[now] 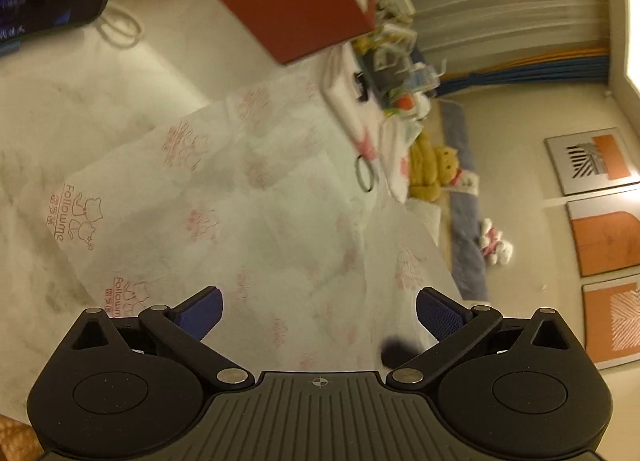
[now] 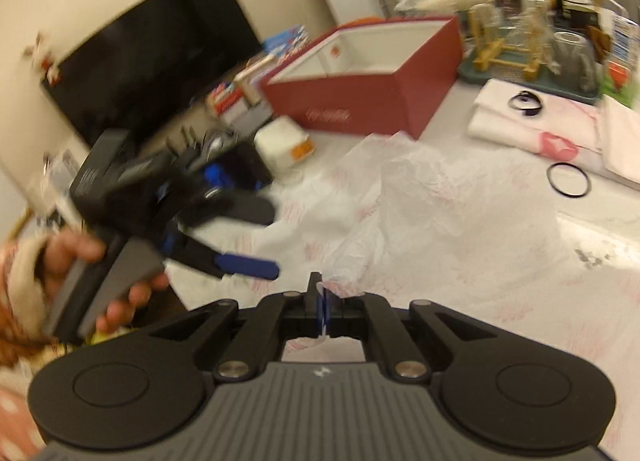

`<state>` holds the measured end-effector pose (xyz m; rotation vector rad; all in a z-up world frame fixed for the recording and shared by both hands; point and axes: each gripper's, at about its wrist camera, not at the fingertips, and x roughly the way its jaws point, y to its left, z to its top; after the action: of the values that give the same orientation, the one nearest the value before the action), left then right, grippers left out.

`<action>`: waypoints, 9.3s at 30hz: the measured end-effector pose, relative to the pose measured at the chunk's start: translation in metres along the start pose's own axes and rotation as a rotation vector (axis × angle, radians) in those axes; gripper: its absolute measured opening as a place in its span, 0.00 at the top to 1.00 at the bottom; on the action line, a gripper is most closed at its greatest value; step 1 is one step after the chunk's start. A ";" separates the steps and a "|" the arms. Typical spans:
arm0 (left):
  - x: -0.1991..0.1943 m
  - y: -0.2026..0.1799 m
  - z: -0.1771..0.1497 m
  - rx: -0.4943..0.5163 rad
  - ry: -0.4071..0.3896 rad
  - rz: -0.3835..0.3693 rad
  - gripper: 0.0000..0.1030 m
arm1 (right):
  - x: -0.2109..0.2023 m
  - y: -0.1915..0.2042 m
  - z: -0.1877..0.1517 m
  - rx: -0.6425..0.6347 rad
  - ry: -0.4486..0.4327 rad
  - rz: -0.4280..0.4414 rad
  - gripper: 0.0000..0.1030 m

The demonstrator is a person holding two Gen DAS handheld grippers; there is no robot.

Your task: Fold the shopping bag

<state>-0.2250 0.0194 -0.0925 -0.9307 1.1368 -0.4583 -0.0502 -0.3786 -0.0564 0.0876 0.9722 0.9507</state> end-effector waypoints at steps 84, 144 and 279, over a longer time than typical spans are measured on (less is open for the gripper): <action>0.073 -0.153 -0.016 0.867 -0.043 0.599 0.95 | 0.042 -0.082 -0.087 0.198 0.151 -0.562 0.27; 0.386 -0.059 0.114 0.875 -0.390 0.599 0.00 | 0.083 -0.153 -0.063 0.105 -0.226 -0.592 0.00; 0.249 -0.078 0.024 0.802 -0.445 0.659 0.00 | 0.082 -0.155 -0.060 0.106 -0.216 -0.584 0.00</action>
<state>-0.0966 -0.1969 -0.1660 0.0702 0.6843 -0.1167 0.0230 -0.4345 -0.2171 -0.0070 0.7818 0.3437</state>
